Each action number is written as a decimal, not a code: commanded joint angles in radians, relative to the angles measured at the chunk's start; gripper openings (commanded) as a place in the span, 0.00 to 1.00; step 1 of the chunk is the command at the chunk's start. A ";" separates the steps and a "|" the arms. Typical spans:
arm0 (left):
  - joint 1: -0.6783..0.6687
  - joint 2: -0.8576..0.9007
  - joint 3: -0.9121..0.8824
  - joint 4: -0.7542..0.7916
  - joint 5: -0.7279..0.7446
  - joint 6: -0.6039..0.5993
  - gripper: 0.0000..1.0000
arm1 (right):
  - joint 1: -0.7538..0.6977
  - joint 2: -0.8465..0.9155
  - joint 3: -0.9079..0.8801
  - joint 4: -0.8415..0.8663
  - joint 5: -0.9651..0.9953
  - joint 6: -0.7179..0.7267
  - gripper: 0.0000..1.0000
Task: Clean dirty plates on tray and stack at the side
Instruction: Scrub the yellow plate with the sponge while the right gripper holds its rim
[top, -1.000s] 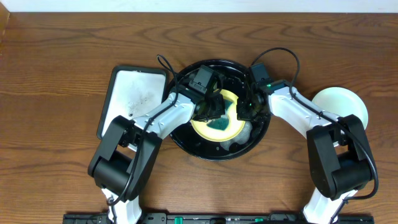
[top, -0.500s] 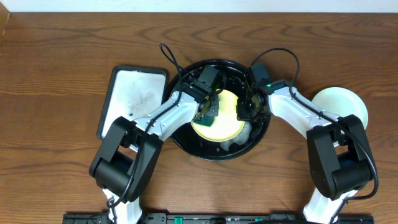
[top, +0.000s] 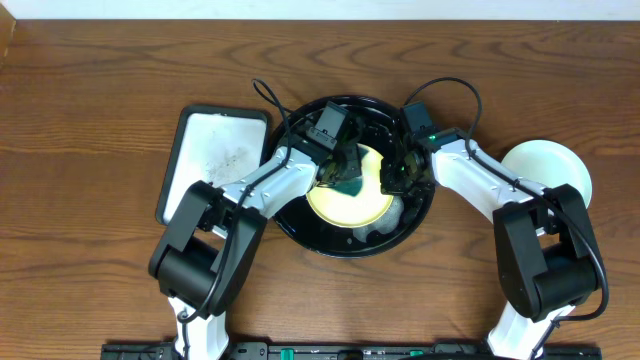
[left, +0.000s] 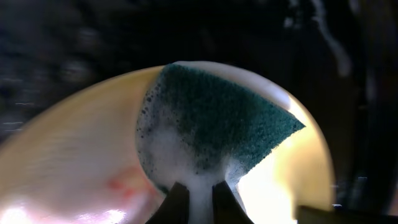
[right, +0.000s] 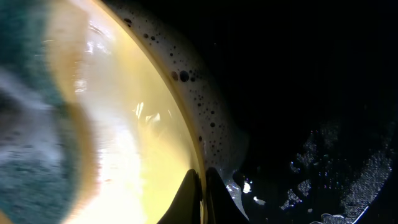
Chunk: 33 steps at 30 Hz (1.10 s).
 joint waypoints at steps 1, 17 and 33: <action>-0.059 0.086 -0.023 0.009 0.135 -0.080 0.08 | 0.000 0.016 -0.014 -0.018 0.041 -0.028 0.01; -0.019 0.085 -0.023 -0.254 -0.280 0.104 0.08 | 0.000 0.016 -0.014 -0.019 0.040 -0.028 0.01; -0.008 0.085 0.071 -0.512 -0.440 0.001 0.08 | 0.000 0.016 -0.014 -0.027 0.041 -0.029 0.01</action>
